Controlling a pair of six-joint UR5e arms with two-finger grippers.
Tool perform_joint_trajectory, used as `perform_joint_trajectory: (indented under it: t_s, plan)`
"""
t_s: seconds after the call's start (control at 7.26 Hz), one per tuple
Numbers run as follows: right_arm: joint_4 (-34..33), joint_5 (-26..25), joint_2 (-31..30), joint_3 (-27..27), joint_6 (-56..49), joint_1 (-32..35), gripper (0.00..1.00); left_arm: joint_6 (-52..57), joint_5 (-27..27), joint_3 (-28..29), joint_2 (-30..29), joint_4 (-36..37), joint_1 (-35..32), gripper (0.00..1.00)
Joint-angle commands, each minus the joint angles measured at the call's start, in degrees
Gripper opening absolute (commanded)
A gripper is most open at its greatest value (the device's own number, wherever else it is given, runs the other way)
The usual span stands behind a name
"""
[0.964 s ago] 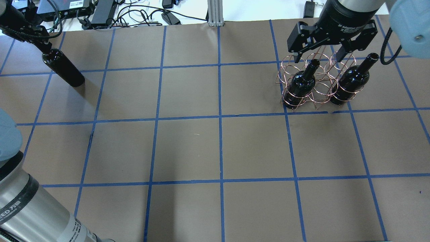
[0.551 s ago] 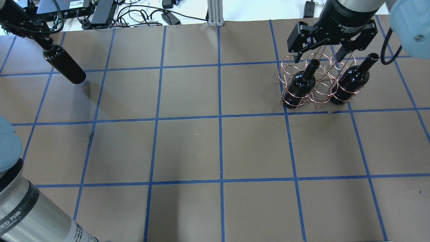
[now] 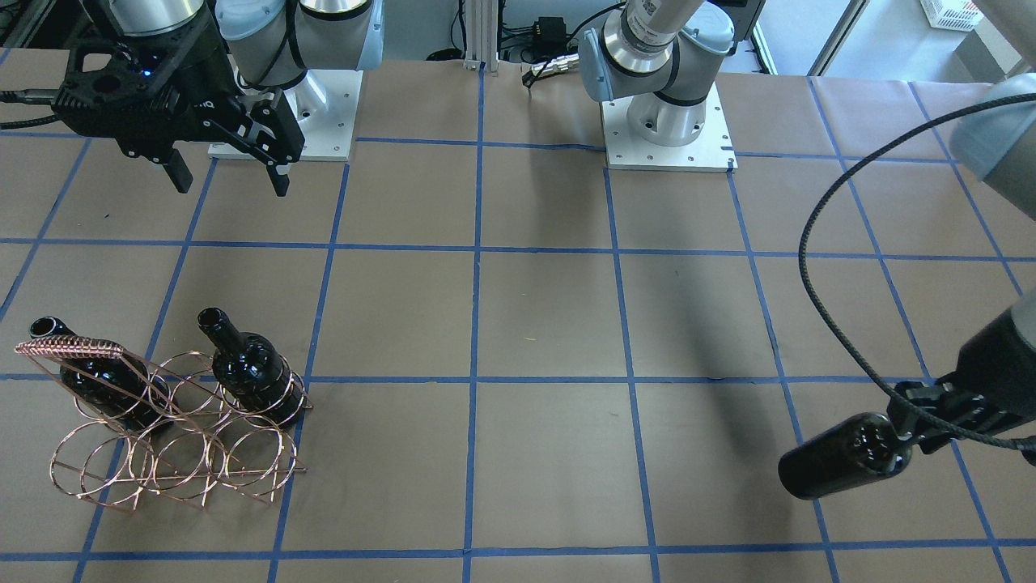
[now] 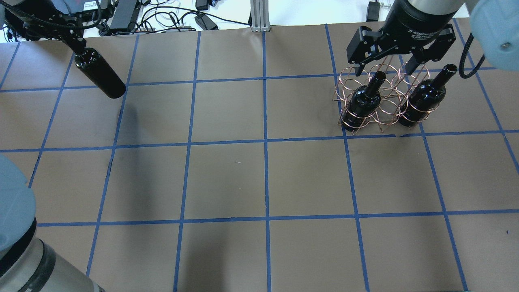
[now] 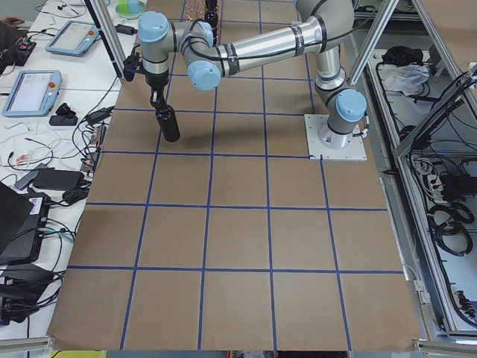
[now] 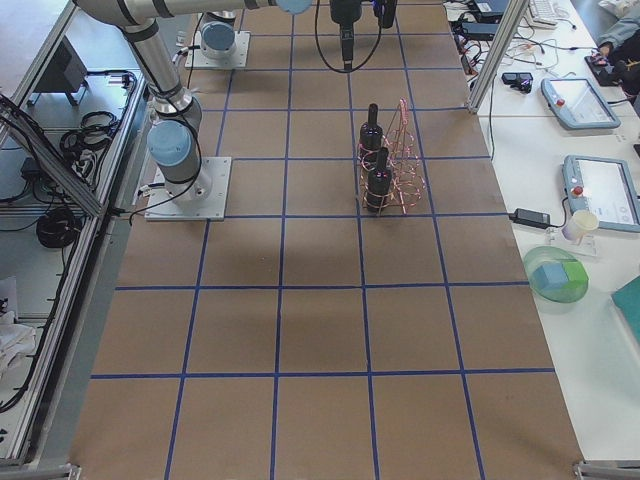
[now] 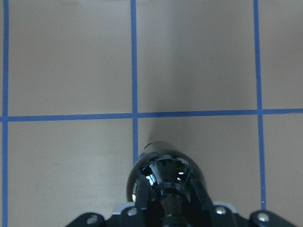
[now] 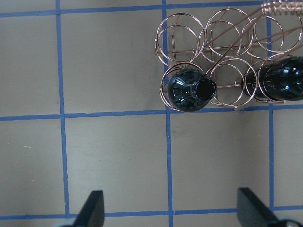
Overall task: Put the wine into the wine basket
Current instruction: 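Carry the bottle with the left gripper toward the table center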
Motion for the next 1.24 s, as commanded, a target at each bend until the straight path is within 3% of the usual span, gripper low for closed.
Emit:
perform_joint_trajectory:
  t_s: [0.0, 0.69, 1.1]
  plan:
    - [0.1, 0.0, 0.0, 0.0, 0.0, 0.0, 1.0, -6.8, -0.1, -3.9, 4.5, -0.3, -4.8, 0.0]
    - [0.1, 0.0, 0.0, 0.0, 0.0, 0.0, 1.0, -19.2, 0.3, -12.4, 11.8, 0.5, -16.7, 0.0]
    - [0.1, -0.1, 0.0, 0.0, 0.0, 0.0, 1.0, -25.0, 0.2, -17.3, 13.1, 0.6, -22.6, 0.0]
